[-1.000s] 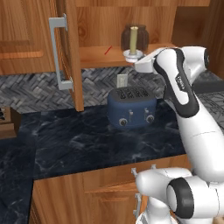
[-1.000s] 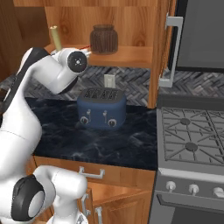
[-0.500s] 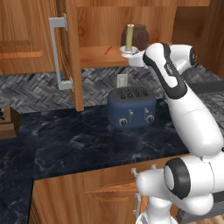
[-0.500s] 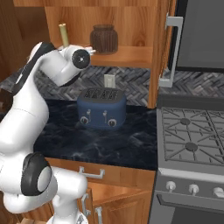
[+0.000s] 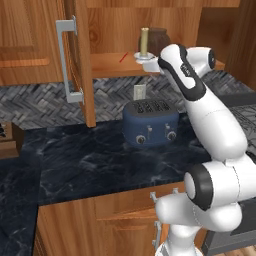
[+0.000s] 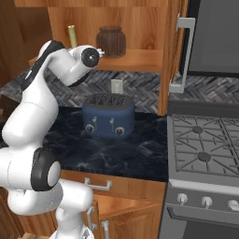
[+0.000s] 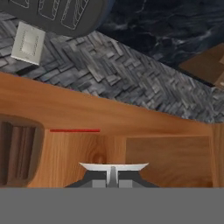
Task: Pick the candle and jar from the dining table and place them in the open cabinet. Close the cabinet after placing the objects.
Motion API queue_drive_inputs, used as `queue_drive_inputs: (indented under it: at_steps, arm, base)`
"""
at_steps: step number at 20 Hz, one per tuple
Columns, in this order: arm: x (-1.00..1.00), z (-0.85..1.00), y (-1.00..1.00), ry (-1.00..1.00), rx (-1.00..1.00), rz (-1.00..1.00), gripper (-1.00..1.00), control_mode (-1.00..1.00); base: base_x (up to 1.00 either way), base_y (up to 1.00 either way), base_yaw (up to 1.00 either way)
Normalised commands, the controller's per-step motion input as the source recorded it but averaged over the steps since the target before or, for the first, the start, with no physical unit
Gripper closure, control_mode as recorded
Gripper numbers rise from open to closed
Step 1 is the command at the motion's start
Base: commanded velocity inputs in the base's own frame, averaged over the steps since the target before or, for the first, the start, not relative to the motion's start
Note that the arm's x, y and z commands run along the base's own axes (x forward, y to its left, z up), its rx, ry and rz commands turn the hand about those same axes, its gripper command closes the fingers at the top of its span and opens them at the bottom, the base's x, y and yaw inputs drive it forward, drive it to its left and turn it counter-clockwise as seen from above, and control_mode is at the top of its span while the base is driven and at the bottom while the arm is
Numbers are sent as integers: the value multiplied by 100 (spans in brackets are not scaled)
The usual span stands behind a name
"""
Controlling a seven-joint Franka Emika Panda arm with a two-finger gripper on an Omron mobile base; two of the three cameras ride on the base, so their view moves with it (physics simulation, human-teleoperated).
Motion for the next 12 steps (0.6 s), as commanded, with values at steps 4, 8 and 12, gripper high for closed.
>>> queue_drive_inputs:
  at_steps: [4, 8, 12]
  arm:
    - [26, 0, 0, 0, 0, 0, 100, -100]
    - [17, -9, 0, -5, 0, 0, 100, -100]
    - [19, -24, 0, -9, 0, 0, 100, -100]
  base:
    - [0, 0, 0]
    - [0, 0, 0]
    - [0, 0, 0]
